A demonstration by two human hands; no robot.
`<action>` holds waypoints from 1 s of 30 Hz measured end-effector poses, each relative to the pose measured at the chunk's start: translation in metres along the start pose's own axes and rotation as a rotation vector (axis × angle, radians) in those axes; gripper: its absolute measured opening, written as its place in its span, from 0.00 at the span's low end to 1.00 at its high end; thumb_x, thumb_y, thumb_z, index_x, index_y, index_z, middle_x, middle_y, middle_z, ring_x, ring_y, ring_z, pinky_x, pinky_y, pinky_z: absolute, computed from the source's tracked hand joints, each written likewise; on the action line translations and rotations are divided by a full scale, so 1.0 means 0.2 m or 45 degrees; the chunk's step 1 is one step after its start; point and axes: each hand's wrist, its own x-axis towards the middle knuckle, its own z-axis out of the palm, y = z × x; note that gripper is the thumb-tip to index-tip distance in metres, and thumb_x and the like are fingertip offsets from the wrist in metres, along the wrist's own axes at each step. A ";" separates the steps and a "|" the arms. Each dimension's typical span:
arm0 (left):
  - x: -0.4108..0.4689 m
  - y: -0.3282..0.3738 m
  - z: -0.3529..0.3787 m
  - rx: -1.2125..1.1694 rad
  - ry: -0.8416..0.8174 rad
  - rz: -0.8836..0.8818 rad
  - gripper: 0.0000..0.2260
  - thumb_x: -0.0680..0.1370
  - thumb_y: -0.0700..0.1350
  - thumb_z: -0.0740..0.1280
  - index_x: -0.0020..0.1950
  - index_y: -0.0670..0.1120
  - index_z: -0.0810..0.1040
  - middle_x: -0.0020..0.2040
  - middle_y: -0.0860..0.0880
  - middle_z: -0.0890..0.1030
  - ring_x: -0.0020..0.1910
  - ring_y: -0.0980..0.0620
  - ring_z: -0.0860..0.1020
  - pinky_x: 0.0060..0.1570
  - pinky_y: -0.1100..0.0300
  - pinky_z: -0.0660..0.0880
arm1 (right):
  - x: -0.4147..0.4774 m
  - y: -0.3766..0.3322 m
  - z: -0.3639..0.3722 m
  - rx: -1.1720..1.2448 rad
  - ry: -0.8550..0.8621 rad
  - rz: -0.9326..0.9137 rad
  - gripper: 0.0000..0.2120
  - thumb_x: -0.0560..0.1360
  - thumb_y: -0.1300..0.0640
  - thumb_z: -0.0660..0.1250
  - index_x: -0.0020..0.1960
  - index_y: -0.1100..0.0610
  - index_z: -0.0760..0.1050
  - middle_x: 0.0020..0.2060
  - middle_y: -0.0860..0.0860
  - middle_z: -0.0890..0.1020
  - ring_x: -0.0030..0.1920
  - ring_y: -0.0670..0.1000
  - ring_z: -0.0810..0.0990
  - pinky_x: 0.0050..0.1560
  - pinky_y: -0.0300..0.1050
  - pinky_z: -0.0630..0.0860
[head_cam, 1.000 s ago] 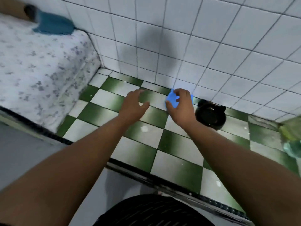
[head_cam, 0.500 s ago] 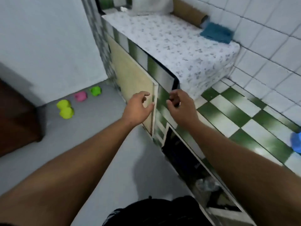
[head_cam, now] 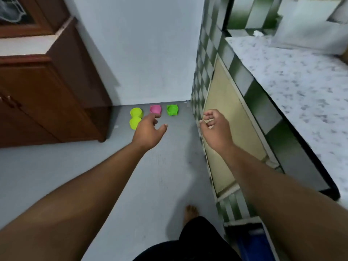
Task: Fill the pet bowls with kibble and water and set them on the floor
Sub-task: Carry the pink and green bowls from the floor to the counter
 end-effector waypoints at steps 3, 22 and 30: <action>0.27 -0.04 -0.01 0.000 0.096 -0.113 0.20 0.77 0.52 0.73 0.68 0.49 0.77 0.55 0.49 0.80 0.52 0.52 0.77 0.50 0.63 0.67 | 0.33 0.04 0.16 0.092 -0.104 0.018 0.09 0.75 0.61 0.70 0.55 0.56 0.76 0.46 0.51 0.80 0.32 0.41 0.73 0.35 0.29 0.70; 2.03 -0.70 0.23 -0.070 0.084 -0.380 0.23 0.76 0.53 0.74 0.68 0.48 0.75 0.51 0.49 0.79 0.48 0.51 0.77 0.51 0.59 0.74 | 1.96 0.45 1.10 0.067 -0.175 0.369 0.17 0.75 0.53 0.73 0.60 0.58 0.74 0.50 0.54 0.80 0.45 0.49 0.77 0.47 0.42 0.77; 2.83 -1.31 0.70 -0.121 0.053 -0.586 0.19 0.76 0.50 0.75 0.63 0.44 0.78 0.55 0.45 0.80 0.47 0.49 0.78 0.46 0.59 0.72 | 2.57 1.10 1.81 0.175 -0.133 0.737 0.18 0.73 0.50 0.74 0.57 0.52 0.72 0.42 0.47 0.77 0.42 0.49 0.77 0.50 0.54 0.79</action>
